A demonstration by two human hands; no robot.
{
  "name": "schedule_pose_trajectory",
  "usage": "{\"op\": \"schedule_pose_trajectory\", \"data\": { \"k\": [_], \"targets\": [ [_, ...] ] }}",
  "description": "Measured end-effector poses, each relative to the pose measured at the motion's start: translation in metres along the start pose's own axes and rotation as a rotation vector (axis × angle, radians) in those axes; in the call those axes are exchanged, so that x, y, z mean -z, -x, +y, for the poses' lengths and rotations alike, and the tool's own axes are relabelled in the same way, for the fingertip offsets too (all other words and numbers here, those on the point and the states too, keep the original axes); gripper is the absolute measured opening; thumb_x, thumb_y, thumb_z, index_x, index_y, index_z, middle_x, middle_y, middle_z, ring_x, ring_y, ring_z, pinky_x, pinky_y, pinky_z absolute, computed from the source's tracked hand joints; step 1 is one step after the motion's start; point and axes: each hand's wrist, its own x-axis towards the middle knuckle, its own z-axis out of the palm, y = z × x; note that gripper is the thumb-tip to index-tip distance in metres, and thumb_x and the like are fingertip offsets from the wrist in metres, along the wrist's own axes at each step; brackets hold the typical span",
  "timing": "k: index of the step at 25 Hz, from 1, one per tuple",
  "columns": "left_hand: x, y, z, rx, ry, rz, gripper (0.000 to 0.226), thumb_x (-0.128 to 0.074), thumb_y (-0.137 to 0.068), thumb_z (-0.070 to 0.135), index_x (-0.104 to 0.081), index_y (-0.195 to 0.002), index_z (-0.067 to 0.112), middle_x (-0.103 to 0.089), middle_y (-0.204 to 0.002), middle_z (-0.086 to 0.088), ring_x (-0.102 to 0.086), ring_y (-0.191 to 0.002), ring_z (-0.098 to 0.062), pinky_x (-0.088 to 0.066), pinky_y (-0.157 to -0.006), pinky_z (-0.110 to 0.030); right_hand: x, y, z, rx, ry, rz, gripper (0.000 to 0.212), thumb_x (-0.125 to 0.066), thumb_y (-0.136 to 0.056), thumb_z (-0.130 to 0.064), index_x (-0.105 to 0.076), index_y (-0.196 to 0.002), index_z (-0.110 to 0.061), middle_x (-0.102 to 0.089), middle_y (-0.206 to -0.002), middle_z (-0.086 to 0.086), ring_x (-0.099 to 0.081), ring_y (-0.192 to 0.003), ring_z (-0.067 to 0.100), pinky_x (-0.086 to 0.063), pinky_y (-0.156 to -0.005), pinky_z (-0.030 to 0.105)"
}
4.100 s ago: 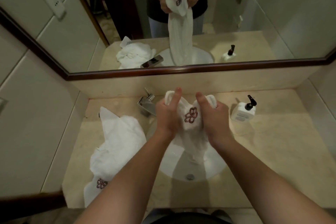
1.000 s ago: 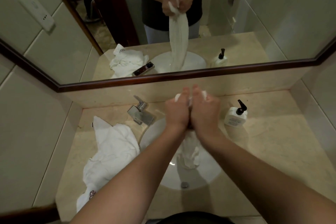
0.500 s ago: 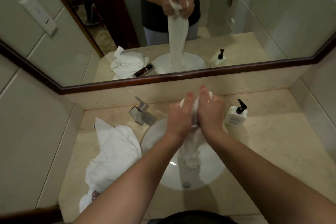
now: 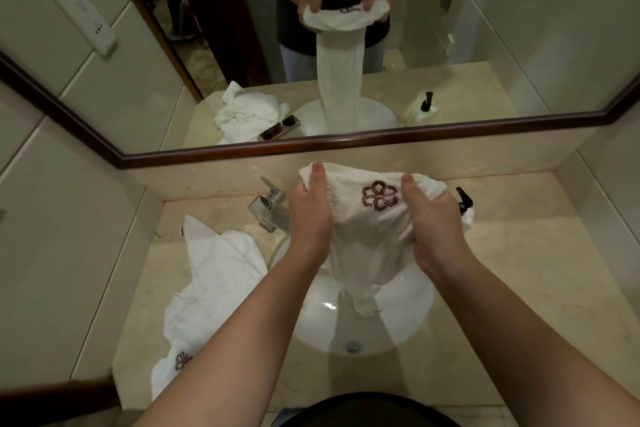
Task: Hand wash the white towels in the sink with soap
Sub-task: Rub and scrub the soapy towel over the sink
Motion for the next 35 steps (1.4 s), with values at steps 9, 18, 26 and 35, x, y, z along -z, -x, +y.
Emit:
{"op": "schedule_pose_trajectory", "data": {
  "k": [9,18,26,35],
  "targets": [
    [0.034,-0.004,-0.022,-0.098,-0.341,-0.16,0.048,-0.043,-0.103,0.047,-0.071,-0.092,0.01,-0.071,-0.086,0.002,-0.066,-0.078,-0.001,-0.051,-0.072,-0.018,0.005,-0.015,-0.013,0.18,0.292,-0.004,0.02,-0.067,-0.092,-0.034,-0.065,-0.08,-0.018,-0.07,-0.074,-0.003,-0.069,-0.065,0.008,-0.053,-0.057,0.02],
    [-0.025,0.036,-0.004,-0.08,0.042,-0.048,0.048,-0.057,-0.1,0.034,-0.066,-0.066,0.001,-0.068,-0.059,-0.008,-0.063,-0.056,-0.014,-0.05,-0.055,-0.027,-0.047,0.018,0.011,0.342,0.32,-0.008,0.054,-0.053,-0.1,-0.039,-0.053,-0.05,-0.016,-0.055,-0.048,0.008,-0.054,-0.045,0.019,-0.046,-0.049,0.04],
    [-0.019,0.034,0.003,-0.005,0.045,-0.094,0.046,-0.05,-0.103,0.037,-0.068,-0.071,0.01,-0.07,-0.061,0.0,-0.066,-0.058,-0.009,-0.052,-0.057,-0.022,-0.049,0.018,0.008,0.316,0.298,-0.034,0.051,-0.056,-0.099,-0.027,-0.052,-0.051,-0.012,-0.053,-0.047,0.003,-0.05,-0.044,0.013,-0.039,-0.048,0.031],
    [-0.015,0.03,0.002,0.04,0.042,-0.001,0.052,-0.048,-0.103,0.04,-0.059,-0.062,0.01,-0.06,-0.049,0.006,-0.057,-0.047,-0.006,-0.045,-0.052,-0.021,-0.05,0.018,0.016,0.329,0.359,-0.145,0.048,-0.056,-0.098,-0.028,-0.053,-0.052,-0.015,-0.053,-0.047,0.002,-0.051,-0.045,0.012,-0.039,-0.047,0.031]
  ]
}}
